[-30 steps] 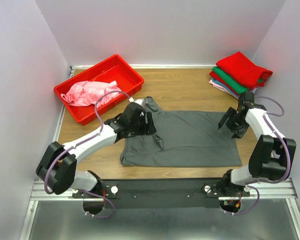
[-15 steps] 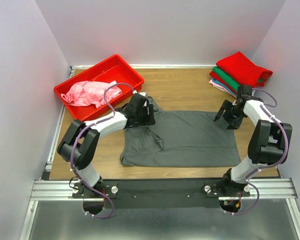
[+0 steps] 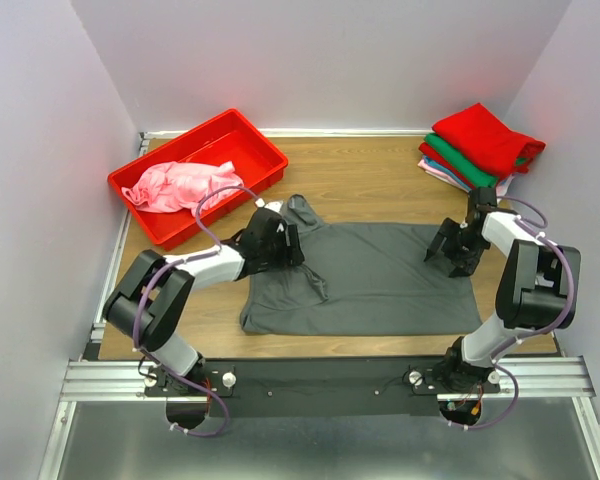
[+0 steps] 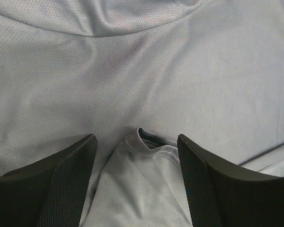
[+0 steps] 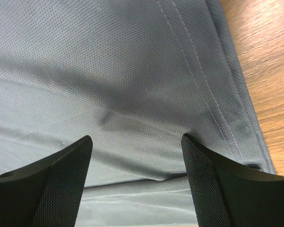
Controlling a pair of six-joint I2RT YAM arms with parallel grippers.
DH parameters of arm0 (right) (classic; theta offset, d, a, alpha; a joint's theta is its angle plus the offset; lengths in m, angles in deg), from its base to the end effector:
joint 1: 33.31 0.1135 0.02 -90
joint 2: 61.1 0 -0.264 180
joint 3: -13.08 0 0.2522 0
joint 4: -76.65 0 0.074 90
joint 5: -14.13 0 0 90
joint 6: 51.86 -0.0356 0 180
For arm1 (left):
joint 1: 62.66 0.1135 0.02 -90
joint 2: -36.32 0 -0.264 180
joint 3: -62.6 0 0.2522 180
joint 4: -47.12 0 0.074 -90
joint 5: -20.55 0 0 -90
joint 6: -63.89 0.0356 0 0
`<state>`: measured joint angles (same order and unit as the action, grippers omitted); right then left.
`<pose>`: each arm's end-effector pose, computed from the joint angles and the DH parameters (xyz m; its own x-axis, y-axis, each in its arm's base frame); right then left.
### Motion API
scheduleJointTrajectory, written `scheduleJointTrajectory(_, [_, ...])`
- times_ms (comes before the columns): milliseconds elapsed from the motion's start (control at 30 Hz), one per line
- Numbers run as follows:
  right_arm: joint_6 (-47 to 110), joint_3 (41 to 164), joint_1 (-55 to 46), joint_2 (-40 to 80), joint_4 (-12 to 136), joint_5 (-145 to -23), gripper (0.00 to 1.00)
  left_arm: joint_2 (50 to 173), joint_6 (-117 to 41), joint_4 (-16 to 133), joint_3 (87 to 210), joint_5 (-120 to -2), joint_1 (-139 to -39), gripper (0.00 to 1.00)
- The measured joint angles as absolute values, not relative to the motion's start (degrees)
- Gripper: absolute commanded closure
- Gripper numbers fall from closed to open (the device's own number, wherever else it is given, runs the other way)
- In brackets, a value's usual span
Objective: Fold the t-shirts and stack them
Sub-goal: Fold the tshirt
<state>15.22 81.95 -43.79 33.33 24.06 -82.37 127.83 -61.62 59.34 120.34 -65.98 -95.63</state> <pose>0.2863 -0.0489 0.1609 -0.8249 0.5461 -0.1460 0.5202 0.8344 0.1820 0.2612 -0.1720 0.1584 -0.8272 -0.1545 -0.5403 0.1204 0.8904 -0.4390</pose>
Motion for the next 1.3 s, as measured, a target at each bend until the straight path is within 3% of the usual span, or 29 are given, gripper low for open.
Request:
scheduleJointTrajectory(400, [10.96, 76.38, -43.79, 28.0, 24.06, -81.08, 0.16, 118.08, -67.1, 56.92, 110.03, -65.3, -97.42, 0.22])
scheduleJointTrajectory(633, [10.11, 74.82, -43.79, 25.42, 19.47, -80.03, 0.16, 112.83, -69.16, 64.15, 109.24, -64.93, -98.8, 0.21])
scheduleJointTrajectory(967, [11.42, 91.74, -43.81, 26.43, 14.95, -77.14, 0.18, 118.6, -63.21, 73.49, 132.45, -68.63, -95.96, 0.2])
scheduleJointTrajectory(1300, [14.32, 97.32, -43.81, 41.07, 18.91, -75.0, 0.34, 138.36, -55.89, 79.17, 151.05, -70.55, -94.43, 0.21])
